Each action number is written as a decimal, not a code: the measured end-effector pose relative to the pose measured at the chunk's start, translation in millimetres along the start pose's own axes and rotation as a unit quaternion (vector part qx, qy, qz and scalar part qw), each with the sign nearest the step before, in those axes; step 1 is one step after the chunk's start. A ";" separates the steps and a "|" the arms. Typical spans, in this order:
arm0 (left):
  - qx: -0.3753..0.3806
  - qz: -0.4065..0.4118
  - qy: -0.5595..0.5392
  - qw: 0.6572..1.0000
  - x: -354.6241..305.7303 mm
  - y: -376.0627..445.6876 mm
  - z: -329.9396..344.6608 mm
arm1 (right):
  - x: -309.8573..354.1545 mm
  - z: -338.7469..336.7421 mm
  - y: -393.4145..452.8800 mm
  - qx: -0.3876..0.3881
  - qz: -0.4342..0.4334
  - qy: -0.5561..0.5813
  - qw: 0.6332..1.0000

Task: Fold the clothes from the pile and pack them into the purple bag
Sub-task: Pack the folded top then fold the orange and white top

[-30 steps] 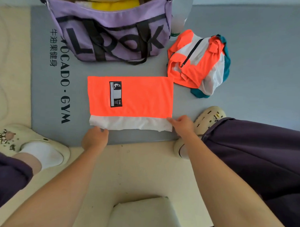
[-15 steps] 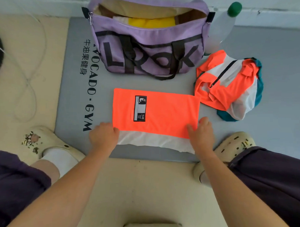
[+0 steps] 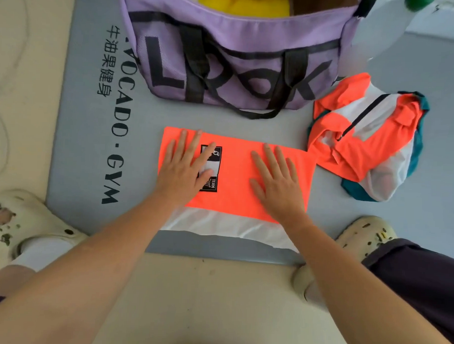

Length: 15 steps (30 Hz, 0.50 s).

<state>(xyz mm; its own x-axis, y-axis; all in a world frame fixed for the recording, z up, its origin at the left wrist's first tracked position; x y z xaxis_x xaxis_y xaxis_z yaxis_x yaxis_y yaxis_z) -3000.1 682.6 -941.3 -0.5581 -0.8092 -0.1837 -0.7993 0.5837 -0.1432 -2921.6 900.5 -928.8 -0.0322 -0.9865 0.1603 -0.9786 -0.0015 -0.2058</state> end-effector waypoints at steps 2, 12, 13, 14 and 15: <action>-0.037 -0.003 0.008 0.999 7.9 -0.1 6.5 | -30.0 -0.8 -5.8 -0.009 0.051 0.002 0.999; -0.050 -0.011 -0.001 0.999 14.3 1.2 7.0 | -9.4 -35.7 44.4 -0.052 0.046 0.117 0.991; -0.047 -0.007 0.002 0.999 14.9 1.7 6.0 | -0.8 -35.9 54.4 -0.018 0.041 0.118 0.992; -0.044 -0.004 0.001 0.999 15.2 2.5 5.2 | 5.7 -35.7 64.4 0.017 0.037 0.108 0.993; -0.041 -0.005 -0.002 0.999 15.2 3.3 4.4 | 10.6 -35.4 74.5 0.050 0.034 0.100 0.993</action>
<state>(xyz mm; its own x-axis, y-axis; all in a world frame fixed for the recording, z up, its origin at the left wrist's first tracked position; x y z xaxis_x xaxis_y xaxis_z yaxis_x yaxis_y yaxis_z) -3010.3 672.5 -948.9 -0.5500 -0.8141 -0.1860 -0.8199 0.5688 -0.0648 -3002.0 895.8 -908.3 -0.1463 -0.9325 0.3301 -0.9481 0.0370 -0.3158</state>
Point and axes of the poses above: each hand's wrist, its own y-axis towards the middle knuckle, its own z-axis out of the palm, x = y × z, the point moved 5 cm from there along y, towards the middle knuckle, and after that the axes turned 1 degree about -y, right-handed, at the moved point
